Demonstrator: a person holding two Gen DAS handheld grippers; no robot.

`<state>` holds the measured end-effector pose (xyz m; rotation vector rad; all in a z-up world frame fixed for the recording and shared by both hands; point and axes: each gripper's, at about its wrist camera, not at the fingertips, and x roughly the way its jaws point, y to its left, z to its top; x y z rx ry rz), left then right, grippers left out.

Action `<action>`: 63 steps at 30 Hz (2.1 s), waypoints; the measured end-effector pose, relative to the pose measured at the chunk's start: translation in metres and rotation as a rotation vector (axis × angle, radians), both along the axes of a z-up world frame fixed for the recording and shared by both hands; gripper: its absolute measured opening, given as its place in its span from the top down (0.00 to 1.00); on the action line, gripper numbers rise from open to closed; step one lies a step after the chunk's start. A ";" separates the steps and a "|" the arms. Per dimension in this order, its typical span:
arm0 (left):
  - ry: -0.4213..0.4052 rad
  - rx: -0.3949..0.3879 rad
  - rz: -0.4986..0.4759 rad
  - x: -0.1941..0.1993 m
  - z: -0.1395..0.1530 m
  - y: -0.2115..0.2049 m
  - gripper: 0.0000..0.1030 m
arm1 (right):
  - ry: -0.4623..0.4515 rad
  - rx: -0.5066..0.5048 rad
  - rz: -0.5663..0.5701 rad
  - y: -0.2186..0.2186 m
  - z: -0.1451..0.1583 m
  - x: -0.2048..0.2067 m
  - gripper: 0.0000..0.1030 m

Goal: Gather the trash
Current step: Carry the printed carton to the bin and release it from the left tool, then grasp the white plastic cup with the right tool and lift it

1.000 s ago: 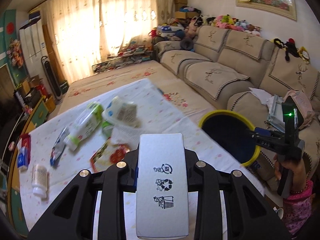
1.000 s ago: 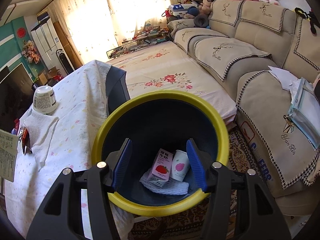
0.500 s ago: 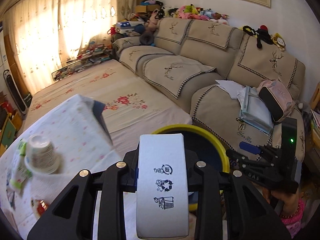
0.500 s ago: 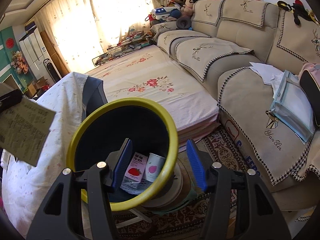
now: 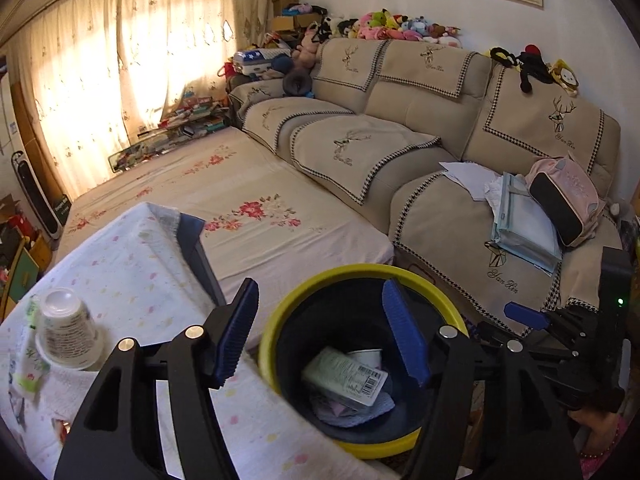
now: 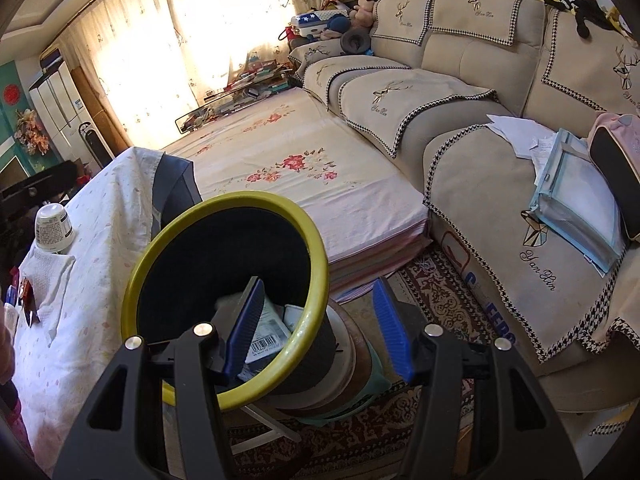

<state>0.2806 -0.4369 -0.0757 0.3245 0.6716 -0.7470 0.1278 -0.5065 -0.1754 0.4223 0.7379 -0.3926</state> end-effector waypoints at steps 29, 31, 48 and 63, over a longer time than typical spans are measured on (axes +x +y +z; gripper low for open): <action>-0.127 -0.079 0.630 0.001 -0.026 0.404 0.12 | -0.003 -0.091 0.463 0.209 0.056 0.108 0.48; -0.101 -0.109 0.629 0.000 -0.034 0.411 0.12 | -0.020 -0.101 0.491 0.226 0.066 0.120 0.48; -0.059 -0.148 0.665 0.001 -0.044 0.420 0.10 | -0.016 0.098 0.525 0.273 0.081 0.272 0.26; -0.065 -0.118 0.652 0.000 -0.047 0.412 0.10 | 0.036 0.230 0.511 0.278 0.053 0.305 0.28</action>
